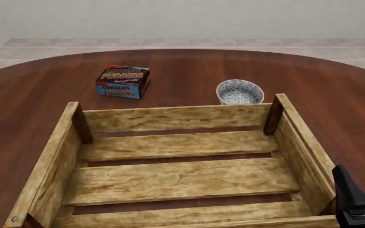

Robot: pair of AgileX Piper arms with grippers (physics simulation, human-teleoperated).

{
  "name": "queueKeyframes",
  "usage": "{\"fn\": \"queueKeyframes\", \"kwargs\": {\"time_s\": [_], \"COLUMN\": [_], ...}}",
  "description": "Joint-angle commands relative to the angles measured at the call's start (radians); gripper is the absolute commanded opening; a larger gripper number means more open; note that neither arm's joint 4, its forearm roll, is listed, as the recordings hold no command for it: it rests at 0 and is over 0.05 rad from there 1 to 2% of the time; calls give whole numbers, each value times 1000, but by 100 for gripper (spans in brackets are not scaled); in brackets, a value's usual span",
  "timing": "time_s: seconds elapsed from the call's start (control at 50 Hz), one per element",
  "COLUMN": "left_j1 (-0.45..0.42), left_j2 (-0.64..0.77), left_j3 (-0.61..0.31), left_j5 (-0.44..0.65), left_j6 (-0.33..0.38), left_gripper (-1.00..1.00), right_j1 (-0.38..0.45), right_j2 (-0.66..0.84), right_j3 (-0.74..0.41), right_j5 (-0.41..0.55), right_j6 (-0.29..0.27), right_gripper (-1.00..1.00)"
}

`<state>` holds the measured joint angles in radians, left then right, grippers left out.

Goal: Pick up the salad dressing and put it in the tray.

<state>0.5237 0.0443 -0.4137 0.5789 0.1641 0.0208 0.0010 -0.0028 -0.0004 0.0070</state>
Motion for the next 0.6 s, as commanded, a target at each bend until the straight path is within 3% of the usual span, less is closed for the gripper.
{"fn": "queueKeyframes", "kwargs": {"time_s": [0.02,0.26,0.6], "left_j1": [10,26,76], "left_j2": [20,50,66], "left_j3": [17,42,-3], "left_j5": [31,27,51], "left_j6": [-22,-38,-14], "left_gripper": [100,100,100], "right_j1": [2,-3,1], "right_j2": [0,0,3], "right_j3": [1,1,1], "right_j5": [0,2,3], "right_j6": [-2,0,0], "right_gripper": [100,100,100]}}
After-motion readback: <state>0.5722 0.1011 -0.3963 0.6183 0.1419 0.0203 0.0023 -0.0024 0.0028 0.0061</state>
